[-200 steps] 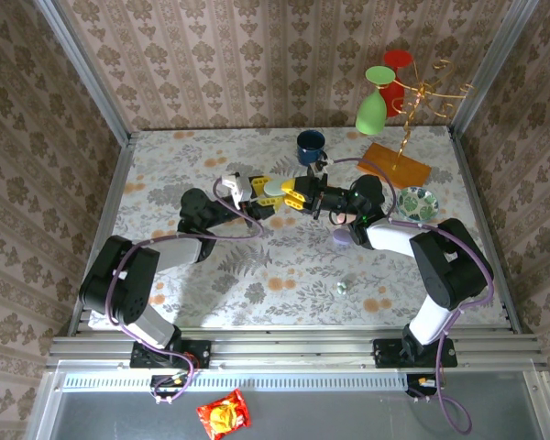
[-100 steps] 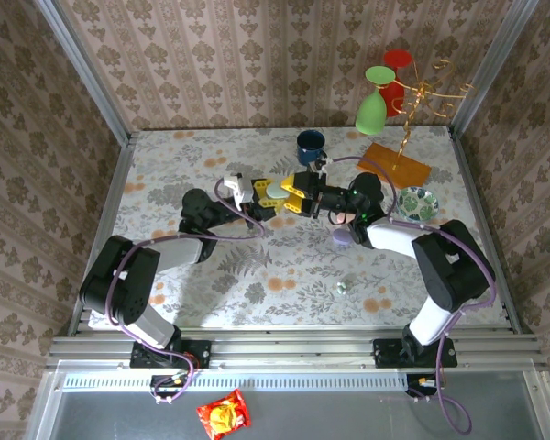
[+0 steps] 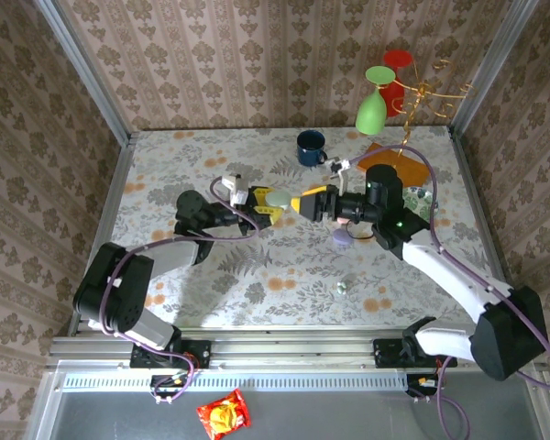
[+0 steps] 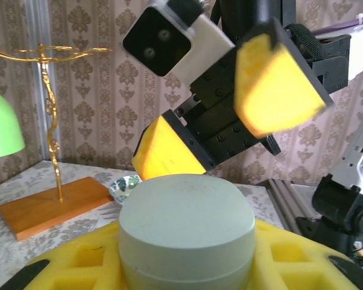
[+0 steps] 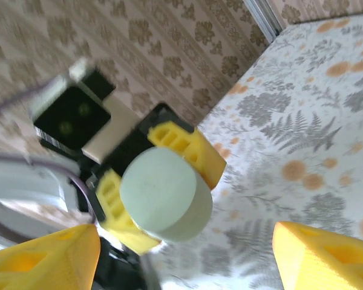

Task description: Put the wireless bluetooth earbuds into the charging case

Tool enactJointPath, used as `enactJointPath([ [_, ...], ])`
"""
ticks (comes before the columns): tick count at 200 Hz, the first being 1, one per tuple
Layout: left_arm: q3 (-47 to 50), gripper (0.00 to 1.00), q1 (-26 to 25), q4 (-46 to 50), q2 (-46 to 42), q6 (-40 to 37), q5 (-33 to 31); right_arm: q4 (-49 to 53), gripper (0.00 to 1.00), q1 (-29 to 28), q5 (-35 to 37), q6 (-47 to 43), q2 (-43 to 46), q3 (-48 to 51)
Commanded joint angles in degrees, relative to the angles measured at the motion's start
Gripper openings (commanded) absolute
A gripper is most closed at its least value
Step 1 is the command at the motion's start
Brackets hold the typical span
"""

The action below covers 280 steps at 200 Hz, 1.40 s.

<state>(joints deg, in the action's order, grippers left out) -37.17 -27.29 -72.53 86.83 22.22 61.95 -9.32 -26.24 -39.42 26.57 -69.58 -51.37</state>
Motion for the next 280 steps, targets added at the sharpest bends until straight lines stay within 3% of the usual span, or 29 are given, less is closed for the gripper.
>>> enactJointPath([
  [1, 0.6, 0.33, -0.2, -1.7, -1.9, 4.0, 3.7, 9.8, 0.77, -3.1, 7.9, -20.8, 2.1, -2.3],
  [23, 0.5, 0.33, -0.6, -1.7, -2.1, 4.1, 4.7, 8.5, 0.77, -5.7, 14.0, -22.7, 2.5, -2.0],
  [83, 0.4, 0.33, -0.7, -1.7, -2.5, 3.5, 6.2, 5.6, 0.76, -6.8, 21.6, -20.5, 3.3, -1.0],
  [129, 1.1, 0.34, -0.7, -1.7, -2.2, 1.1, 7.3, 1.3, 0.75, -5.4, 19.3, -15.4, 3.3, -0.2],
  [187, 1.1, 0.34, -1.3, -1.7, -2.7, 1.8, 8.8, 2.7, 0.75, -5.2, 16.2, -16.1, 0.1, -2.8],
  [245, 0.5, 0.34, -2.4, -1.7, -2.0, 3.3, 10.5, 2.8, 0.55, -4.0, 9.6, -15.4, -4.2, -5.3],
  [280, 0.0, 0.34, -2.4, -1.7, -1.4, 3.5, 10.8, 2.1, 0.38, -2.6, 4.8, -13.8, -7.2, -6.0],
])
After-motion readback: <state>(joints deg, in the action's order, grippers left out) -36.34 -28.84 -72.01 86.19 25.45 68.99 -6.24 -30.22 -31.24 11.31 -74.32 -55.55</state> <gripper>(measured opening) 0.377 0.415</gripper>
